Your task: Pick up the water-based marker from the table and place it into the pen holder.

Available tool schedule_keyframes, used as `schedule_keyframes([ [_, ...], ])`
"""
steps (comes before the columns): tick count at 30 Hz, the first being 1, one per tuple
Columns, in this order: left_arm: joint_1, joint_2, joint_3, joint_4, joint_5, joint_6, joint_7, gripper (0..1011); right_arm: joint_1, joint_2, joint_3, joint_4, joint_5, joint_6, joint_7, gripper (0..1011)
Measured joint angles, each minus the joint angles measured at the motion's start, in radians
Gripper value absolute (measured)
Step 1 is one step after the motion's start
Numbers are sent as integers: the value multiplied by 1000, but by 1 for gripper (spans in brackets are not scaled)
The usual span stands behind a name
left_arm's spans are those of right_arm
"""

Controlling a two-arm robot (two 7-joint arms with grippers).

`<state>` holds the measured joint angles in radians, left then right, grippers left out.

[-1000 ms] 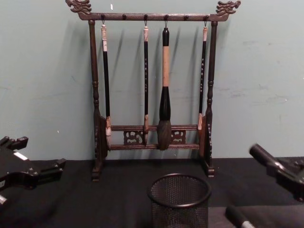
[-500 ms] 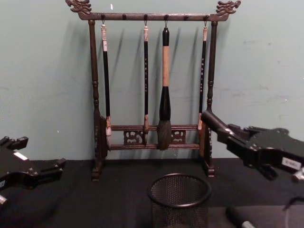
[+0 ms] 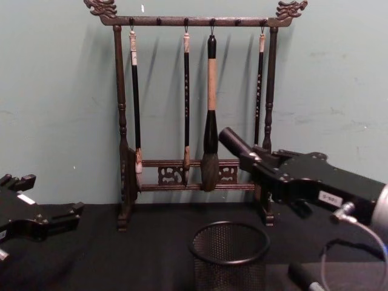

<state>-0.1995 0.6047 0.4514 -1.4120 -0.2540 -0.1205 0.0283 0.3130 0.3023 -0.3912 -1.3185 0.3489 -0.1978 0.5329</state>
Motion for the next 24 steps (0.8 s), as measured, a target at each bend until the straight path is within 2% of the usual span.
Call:
schedule_keyframes([
  [8,0,0,0,0,0,0,0,1009,41,-32,-51,43,-19,-20,11,223],
  [24,0,0,0,0,0,0,0,1009,86,-65,-92,112,-39,-24,22,223],
])
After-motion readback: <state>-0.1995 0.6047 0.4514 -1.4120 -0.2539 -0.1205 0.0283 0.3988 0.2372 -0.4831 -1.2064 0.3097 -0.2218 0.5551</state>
